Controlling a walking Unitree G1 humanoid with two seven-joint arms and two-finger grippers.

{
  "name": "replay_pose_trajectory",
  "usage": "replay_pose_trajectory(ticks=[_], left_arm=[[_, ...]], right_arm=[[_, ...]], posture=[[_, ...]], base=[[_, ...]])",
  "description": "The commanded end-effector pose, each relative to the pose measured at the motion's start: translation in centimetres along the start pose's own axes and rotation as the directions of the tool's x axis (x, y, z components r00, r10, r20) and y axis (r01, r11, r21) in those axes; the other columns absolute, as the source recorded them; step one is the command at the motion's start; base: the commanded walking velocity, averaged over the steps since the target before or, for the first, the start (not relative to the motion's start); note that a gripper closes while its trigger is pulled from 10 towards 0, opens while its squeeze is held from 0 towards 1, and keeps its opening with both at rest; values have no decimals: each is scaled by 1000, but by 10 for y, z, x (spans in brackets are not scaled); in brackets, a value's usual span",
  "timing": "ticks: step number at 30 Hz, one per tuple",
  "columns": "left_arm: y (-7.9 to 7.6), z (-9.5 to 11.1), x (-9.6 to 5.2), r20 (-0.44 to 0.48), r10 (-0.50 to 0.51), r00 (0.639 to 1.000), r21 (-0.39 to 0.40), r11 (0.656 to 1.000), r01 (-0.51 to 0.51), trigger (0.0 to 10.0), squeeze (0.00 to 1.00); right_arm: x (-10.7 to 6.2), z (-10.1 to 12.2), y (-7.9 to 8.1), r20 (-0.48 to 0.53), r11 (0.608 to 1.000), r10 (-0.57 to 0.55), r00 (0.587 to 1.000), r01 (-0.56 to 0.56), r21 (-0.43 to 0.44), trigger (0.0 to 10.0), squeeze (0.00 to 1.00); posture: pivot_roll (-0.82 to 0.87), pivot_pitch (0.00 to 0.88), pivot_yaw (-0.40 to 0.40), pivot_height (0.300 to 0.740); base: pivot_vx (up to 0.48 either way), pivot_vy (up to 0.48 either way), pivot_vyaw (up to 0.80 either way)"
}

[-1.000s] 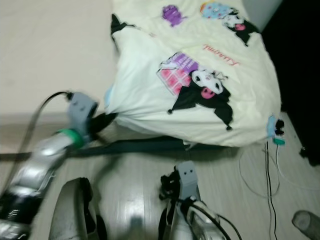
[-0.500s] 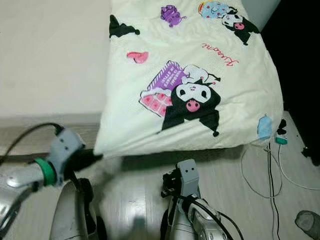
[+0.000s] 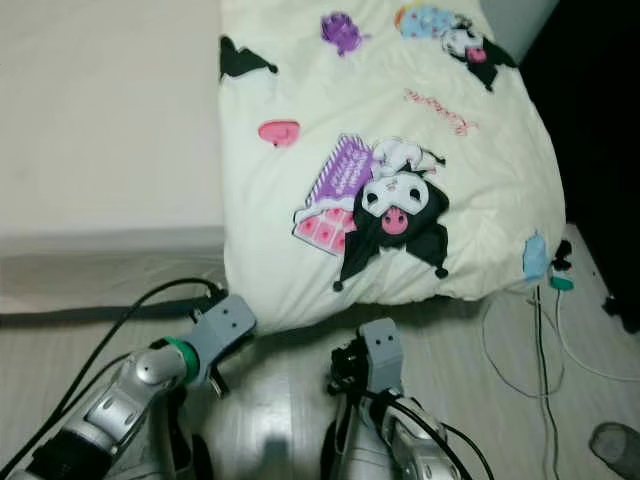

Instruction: Clean up the room

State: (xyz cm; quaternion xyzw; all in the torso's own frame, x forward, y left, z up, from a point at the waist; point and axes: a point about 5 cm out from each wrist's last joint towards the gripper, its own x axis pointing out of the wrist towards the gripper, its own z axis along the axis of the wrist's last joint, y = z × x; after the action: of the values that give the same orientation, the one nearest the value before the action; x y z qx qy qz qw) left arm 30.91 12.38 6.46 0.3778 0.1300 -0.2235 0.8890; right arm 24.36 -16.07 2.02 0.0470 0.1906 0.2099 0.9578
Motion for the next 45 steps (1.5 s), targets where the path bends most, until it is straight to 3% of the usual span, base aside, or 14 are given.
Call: replay_pose_trajectory(ticks=[1, 8, 9, 10, 15, 18, 20, 21, 23, 33, 34, 36, 37, 45], left_arm=[[10, -18, -4, -63, 129, 990, 77, 989, -124, 0, 0], [25, -37, -13, -120, 135, 984, 70, 989, -127, 0, 0], [20, -39, -14, -110, 77, 991, 19, 997, -75, 8549, 0], [14, -35, -19, -60, -5, 998, -49, 999, 2, 10000, 0], [7, -27, -25, 35, -95, 995, -135, 986, 99, 10000, 0], [9, -15, -29, 100, -98, 990, -187, 975, 116, 10000, 0], [14, -9, -28, 123, -75, 990, -205, 974, 99, 10000, 204], [14, -9, -28, 123, -75, 990, -205, 974, 99, 10000, 204], [17, -9, -25, 119, -54, 991, -193, 978, 77, 10000, 1000], [42, -28, -34, 30, 30, 999, -165, 986, -24, 10000, 1000], [52, -39, -39, -46, 74, 996, -136, 987, -80, 10000, 0], [52, -39, -39, -46, 74, 996, -136, 987, -80, 10000, 0], [62, -52, -50, -102, 91, 991, -111, 989, -102, 10000, 0], [124, 1, -73, 174, 423, 889, -273, 888, -369, 10000, 0]], right_arm=[[-11, -23, 2, -91, 999, 19, 996, -16, 34, 10000, 0], [-29, -38, -1, -134, 999, 22, 991, -18, 27, 10000, 0], [-34, -39, -6, -122, 999, -28, 992, 32, 34, 10000, 0], [-40, -37, -17, -75, 989, -138, 988, 141, 42, 10000, 0], [-53, -31, -36, 18, 938, -343, 939, 342, 54, 10000, 0], [-75, -21, -65, 112, 796, -604, 789, 590, 133, 10000, 0], [-94, -13, -95, 152, 659, -748, 646, 699, 279, 10000, 1000], [-94, -13, -95, 152, 659, -748, 646, 699, 279, 10000, 1000], [-103, -7, -117, 165, 606, -790, 591, 712, 354, 10000, 1000], [-107, 58, -136, 417, 660, -720, 554, 733, 166, 10000, 1000], [-109, 75, -134, 474, 647, -706, 526, 752, 129, 10000, 1000], [-109, 75, -134, 474, 647, -706, 526, 752, 129, 10000, 1000], [-111, 92, -132, 526, 631, -692, 495, 768, 109, 10000, 0], [-82, 141, -108, 670, 769, -463, 581, 639, -23, 10000, 0]], posture=[[38, 247, 25, 520], [42, 250, 23, 520], [46, 259, 24, 520], [48, 261, 23, 520], [49, 268, 22, 520], [48, 275, 30, 520], [46, 276, 41, 520], [46, 276, 41, 520], [51, 274, 45, 520], [64, 276, 50, 520], [63, 278, 51, 520], [63, 278, 51, 520], [63, 281, 56, 520], [82, 276, 48, 520]], base=[[0, 0, 0], [0, 0, 0], [0, 0, 0], [0, 0, 0], [0, 0, 0], [0, 0, 0], [0, 0, 0], [0, 0, 0], [0, 0, 0], [0, 0, 0], [0, 0, 0], [0, 0, 0], [0, 0, 0], [0, 0, 0]])
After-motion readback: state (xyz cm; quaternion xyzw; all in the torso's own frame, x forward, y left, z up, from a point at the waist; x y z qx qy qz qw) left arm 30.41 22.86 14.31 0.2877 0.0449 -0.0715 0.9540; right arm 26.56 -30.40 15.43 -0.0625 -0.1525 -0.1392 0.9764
